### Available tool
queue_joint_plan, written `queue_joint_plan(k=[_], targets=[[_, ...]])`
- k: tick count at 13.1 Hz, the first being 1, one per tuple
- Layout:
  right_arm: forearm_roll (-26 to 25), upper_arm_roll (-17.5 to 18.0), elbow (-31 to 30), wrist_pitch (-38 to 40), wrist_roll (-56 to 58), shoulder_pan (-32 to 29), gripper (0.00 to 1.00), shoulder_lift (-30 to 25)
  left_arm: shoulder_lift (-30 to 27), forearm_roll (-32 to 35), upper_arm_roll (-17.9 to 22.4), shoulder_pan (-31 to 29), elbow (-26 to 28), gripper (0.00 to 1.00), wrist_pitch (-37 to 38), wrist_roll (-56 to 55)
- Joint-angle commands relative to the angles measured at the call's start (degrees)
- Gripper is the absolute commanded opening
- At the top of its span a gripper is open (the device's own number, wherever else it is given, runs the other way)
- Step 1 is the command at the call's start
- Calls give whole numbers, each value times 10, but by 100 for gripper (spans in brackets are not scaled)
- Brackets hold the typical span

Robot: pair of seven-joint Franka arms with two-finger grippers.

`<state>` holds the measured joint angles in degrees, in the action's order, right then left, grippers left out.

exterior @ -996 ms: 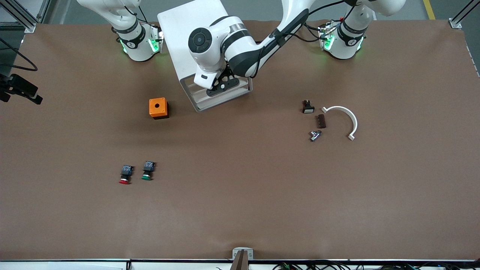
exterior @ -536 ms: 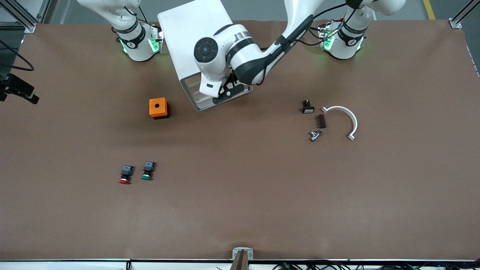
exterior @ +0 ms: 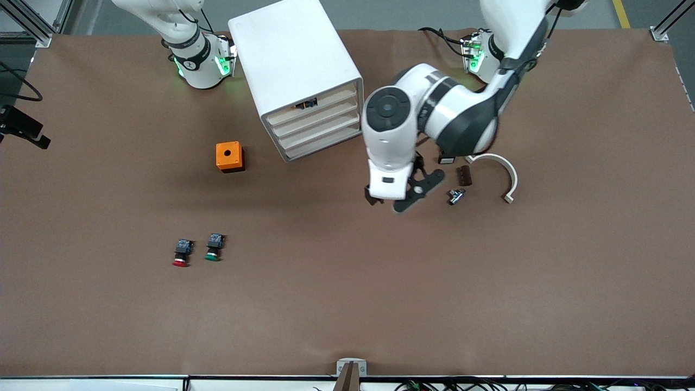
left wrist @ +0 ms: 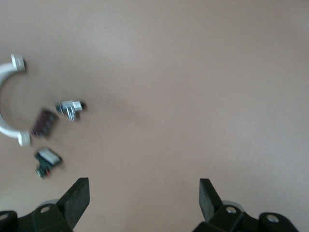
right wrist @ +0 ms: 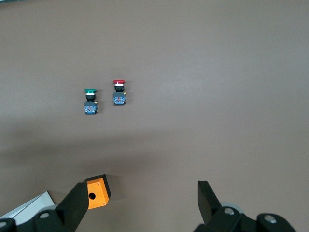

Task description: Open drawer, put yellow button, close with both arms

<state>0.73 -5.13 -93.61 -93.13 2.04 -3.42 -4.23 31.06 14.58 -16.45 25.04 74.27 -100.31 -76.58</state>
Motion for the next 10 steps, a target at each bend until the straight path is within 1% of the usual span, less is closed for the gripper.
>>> queue_joint_plan(k=[1,3,6,8,10], targets=[[-9,7,-1,1,11,-8,100,-10,-42,15,-6,-47,9,100,26,77],[-10,8,0,2,12,-8,100,-10,-65,16,-6,-79,10,100,59,133],[-10,8,0,2,12,-8,100,-10,-107,8,-7,-129,10,100,77,237],[-10,8,1,1,12,-8,100,-9,-129,7,-10,-157,10,100,110,283],[-10,8,-1,4,12,-8,100,-9,-145,4,-10,-185,10,100,126,327]])
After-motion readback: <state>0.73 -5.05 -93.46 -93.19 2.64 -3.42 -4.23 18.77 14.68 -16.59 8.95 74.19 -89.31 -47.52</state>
